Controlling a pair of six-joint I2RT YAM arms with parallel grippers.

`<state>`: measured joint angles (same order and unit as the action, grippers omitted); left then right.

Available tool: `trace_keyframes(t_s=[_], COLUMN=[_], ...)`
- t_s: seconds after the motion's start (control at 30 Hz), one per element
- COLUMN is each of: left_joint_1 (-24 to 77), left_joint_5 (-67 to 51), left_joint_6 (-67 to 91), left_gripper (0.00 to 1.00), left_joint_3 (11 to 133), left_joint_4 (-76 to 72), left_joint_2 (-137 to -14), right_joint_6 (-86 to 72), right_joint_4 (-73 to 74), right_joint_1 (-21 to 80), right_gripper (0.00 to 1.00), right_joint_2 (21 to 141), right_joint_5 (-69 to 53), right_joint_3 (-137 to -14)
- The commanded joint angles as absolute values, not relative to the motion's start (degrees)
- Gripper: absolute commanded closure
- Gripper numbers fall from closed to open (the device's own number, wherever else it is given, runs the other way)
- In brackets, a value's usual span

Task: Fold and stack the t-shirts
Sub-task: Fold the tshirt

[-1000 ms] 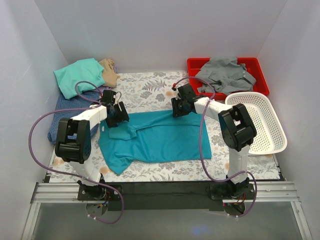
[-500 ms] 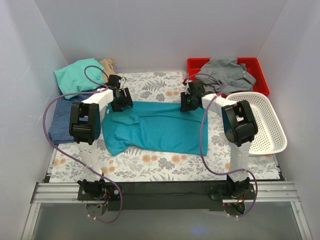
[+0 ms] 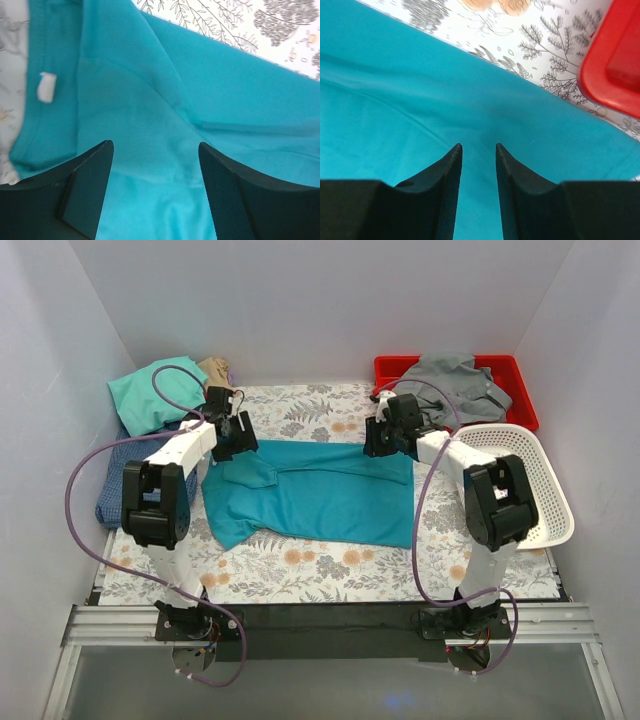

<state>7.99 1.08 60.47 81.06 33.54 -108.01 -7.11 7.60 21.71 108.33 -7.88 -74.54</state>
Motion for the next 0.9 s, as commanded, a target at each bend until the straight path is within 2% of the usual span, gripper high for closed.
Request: trace_keyframes(t_s=[0.0, 0.17, 0.27, 0.3, 0.33, 0.47, 0.53, 0.63, 0.87], left_joint_1=[7.65, 7.73, 7.91, 8.26, 8.78, 12.12, 14.32, 17.04, 23.20], left_joint_5=[3.70, 1.50, -4.55, -6.14, -5.89, -1.06, -0.70, -0.70, 13.25], left_joint_6=[61.95, 64.59, 70.11, 72.40, 73.81, 82.77, 85.06, 88.32, 99.21], left_gripper=[0.33, 0.32, 0.31, 0.27, 0.24, 0.24, 0.27, 0.38, 0.32], left_joint_3=[78.94, 64.45, 54.70, 52.14, 51.08, 46.59, 44.14, 41.23, 39.64], left_joint_4=[38.32, 37.62, 38.23, 38.58, 40.24, 45.69, 47.11, 46.94, 48.43], left_joint_2=[-99.61, -87.91, -78.43, -74.92, -73.58, -64.70, -63.12, -63.19, -62.58], right_joint_6=[-6.85, -9.49, -11.68, -12.65, -13.09, -14.67, -15.20, -15.64, -13.72], right_joint_4=[4.57, 13.42, 15.90, 16.43, 17.13, 17.75, 17.58, 16.26, 15.91], right_joint_1=[21.36, 21.53, 21.53, 21.53, 21.62, 22.50, 23.11, 24.95, 25.66], right_gripper=[0.60, 0.59, 0.59, 0.59, 0.59, 0.59, 0.59, 0.59, 0.58], right_joint_2=[100.47, 93.61, 86.60, 84.05, 81.67, 75.34, 74.18, 74.27, 75.67], right_joint_5=[-10.02, -8.52, -11.41, -13.17, -14.75, -16.43, -17.57, -18.11, -17.75], right_joint_3=[-71.46, -67.07, -55.94, -54.33, -50.75, -42.73, -41.23, -40.26, -41.65])
